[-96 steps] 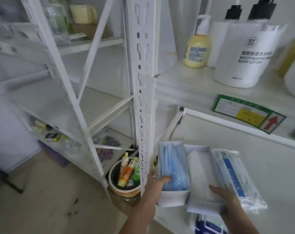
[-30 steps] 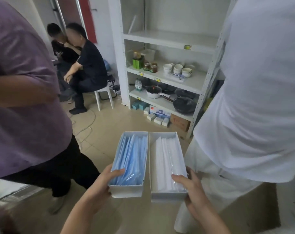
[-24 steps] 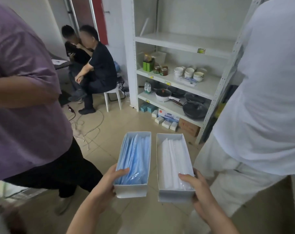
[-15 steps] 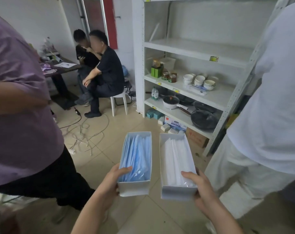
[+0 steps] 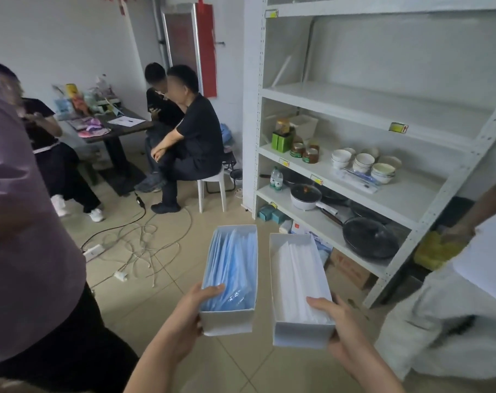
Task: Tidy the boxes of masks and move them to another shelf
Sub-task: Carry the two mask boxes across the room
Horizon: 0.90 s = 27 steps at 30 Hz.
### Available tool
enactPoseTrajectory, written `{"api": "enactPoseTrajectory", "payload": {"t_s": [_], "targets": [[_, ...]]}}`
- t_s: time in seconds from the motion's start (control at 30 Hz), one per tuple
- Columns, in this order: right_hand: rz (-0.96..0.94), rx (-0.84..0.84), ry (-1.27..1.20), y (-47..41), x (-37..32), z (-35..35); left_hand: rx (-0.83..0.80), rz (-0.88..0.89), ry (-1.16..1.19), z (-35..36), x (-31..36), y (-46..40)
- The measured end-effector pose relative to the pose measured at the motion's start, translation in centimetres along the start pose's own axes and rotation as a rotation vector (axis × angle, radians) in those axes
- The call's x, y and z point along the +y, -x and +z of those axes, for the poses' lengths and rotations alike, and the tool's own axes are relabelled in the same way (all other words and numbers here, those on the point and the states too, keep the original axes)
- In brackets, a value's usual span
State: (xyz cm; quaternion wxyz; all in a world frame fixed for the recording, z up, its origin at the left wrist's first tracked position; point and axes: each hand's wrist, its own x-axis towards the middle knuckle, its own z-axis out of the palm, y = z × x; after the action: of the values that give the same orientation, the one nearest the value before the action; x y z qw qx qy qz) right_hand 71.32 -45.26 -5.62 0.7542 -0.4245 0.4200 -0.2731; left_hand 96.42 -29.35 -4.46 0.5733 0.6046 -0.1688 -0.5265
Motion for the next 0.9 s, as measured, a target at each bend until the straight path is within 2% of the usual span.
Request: {"api": "enactPoseTrajectory", "payload": {"t_s": [0.33, 0.6, 0.9], "targets": [[0.007, -0.041, 0.006, -14.0, -6.1, 6.1, 0.051, 0.022, -0.013, -3.6, 8.6, -13.4], [0.011, 0.019, -0.018, -25.4, -9.6, 8.5, 0.077, -0.014, -0.018, -4.5, 13.9, -25.2], [-0.02, 0.068, -0.049, -41.2, -17.1, 10.1, 0.1, 0.004, -0.029, -3.6, 22.3, -39.6]]}}
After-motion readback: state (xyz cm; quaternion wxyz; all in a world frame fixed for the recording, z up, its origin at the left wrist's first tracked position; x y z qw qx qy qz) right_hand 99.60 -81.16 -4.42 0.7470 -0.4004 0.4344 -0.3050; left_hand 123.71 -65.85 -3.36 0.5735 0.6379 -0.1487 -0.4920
